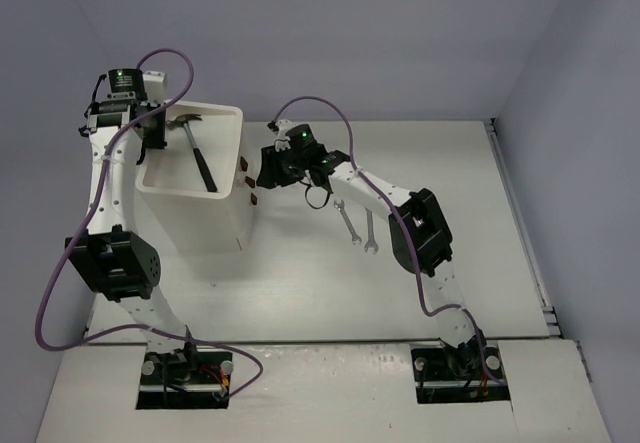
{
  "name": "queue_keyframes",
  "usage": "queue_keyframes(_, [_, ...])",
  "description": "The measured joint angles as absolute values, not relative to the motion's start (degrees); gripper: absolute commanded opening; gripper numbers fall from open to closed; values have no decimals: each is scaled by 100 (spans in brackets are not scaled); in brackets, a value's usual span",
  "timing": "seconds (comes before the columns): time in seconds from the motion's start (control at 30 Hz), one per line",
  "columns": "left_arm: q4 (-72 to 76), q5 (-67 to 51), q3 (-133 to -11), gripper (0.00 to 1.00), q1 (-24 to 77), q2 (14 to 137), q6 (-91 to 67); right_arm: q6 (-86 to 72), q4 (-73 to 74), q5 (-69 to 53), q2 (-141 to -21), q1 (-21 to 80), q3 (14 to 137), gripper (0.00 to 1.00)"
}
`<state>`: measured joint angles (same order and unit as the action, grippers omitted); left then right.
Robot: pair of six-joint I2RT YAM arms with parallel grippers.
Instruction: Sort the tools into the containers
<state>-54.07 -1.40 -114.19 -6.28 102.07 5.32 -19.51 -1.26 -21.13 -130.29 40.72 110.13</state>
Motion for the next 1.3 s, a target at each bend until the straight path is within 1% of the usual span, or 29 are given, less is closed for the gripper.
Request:
queue_keyframes(0.1, [-5408,-160,-11419,0,-637,10206,532,-1932,-160,-2665,-12879,3796,10730,43])
queue_keyframes(0.27, [-5408,-167,-11419,0,-639,10204,532,-1874,-278,-3509,-12874,3464,10593,44])
queue_keyframes(0.5, [-5399,-164,-11411,0,-642,10198,516,-1549,-400,-4311,-13208,3604,10682,49])
queue_keyframes(0.67, [-5395,-160,-11410,0,-644,10197,477,-1183,-417,-4429,-13643,3774,10828,53])
queue_keyframes(1.07, [-5393,-162,-11410,0,-646,10196,436,-607,-667,-4447,-14296,3844,11372,58])
queue_keyframes(1.3, [-5393,-161,-11410,0,-646,10197,436,-417,-927,-4672,-14510,3830,11415,61])
